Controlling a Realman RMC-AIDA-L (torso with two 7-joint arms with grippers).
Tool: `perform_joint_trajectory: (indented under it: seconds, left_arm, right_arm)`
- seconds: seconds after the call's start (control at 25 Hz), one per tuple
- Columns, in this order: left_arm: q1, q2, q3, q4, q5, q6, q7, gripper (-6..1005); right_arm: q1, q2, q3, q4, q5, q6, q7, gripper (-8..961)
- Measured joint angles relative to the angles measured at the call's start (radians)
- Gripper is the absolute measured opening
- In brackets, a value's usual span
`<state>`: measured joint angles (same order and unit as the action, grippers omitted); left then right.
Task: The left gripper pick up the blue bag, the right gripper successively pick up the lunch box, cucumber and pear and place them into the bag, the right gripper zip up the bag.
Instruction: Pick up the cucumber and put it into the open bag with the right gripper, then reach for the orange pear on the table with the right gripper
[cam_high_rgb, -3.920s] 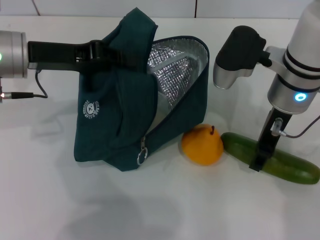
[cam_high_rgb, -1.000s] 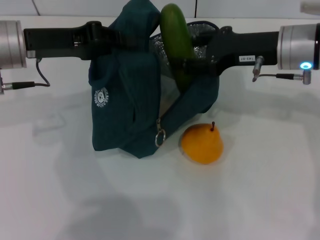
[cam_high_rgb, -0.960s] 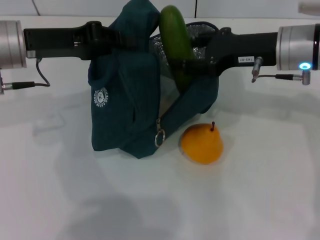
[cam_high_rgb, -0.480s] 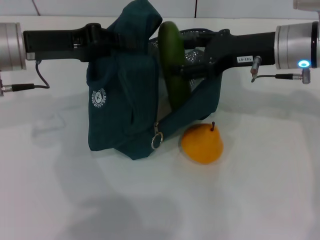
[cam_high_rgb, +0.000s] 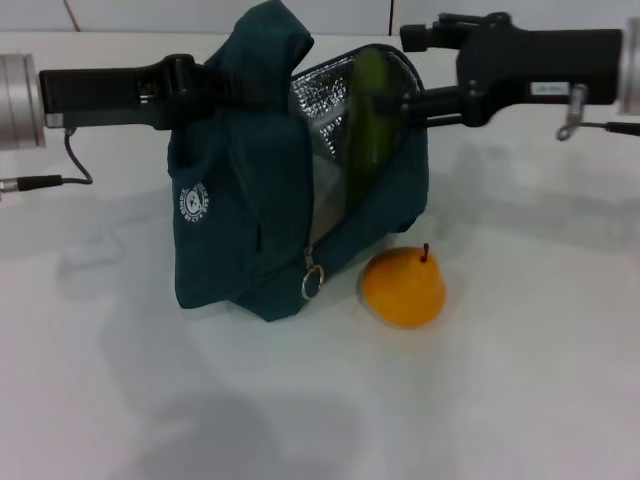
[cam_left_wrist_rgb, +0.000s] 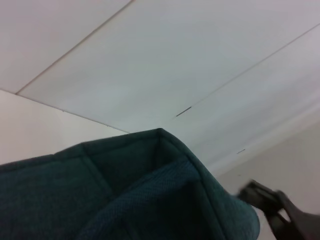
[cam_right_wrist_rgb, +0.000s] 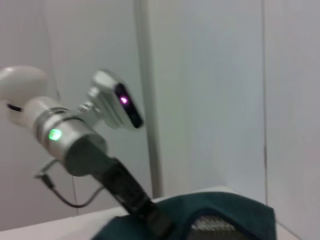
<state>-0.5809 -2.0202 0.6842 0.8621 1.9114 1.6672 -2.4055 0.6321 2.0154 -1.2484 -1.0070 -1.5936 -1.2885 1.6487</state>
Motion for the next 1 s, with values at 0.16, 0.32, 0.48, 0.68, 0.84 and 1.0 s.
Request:
perform_joint_trajectory:
  seconds: [0.16, 0.32, 0.48, 0.68, 0.84, 1.0]
  left_arm:
    - [0.007, 0.000, 0.000, 0.000, -0.011, -0.001, 0.000, 49]
    - [0.011, 0.000, 0.000, 0.000, -0.015, -0.001, 0.000, 49]
    - [0.018, 0.000, 0.000, 0.000, -0.018, -0.001, 0.000, 49]
    - [0.018, 0.000, 0.000, 0.000, -0.018, -0.001, 0.000, 49]
    - [0.016, 0.000, 0.000, 0.000, -0.019, -0.001, 0.000, 49]
    - [0.019, -0.002, -0.008, 0.000, -0.020, -0.001, 0.000, 49]
  right_arm:
    - [-0.073, -0.001, 0.001, -0.079, 0.004, -0.075, -0.021, 876]
    - [-0.115, -0.001, 0.001, -0.097, 0.016, -0.119, -0.056, 876]
    - [-0.231, 0.000, 0.002, -0.085, 0.078, -0.229, -0.189, 875]
    - [-0.273, -0.003, 0.003, 0.013, 0.083, -0.269, -0.284, 875]
    - [-0.274, -0.003, 0.003, 0.137, 0.083, -0.278, -0.374, 874]
    - [-0.271, 0.000, 0.003, 0.246, 0.097, -0.272, -0.463, 874]
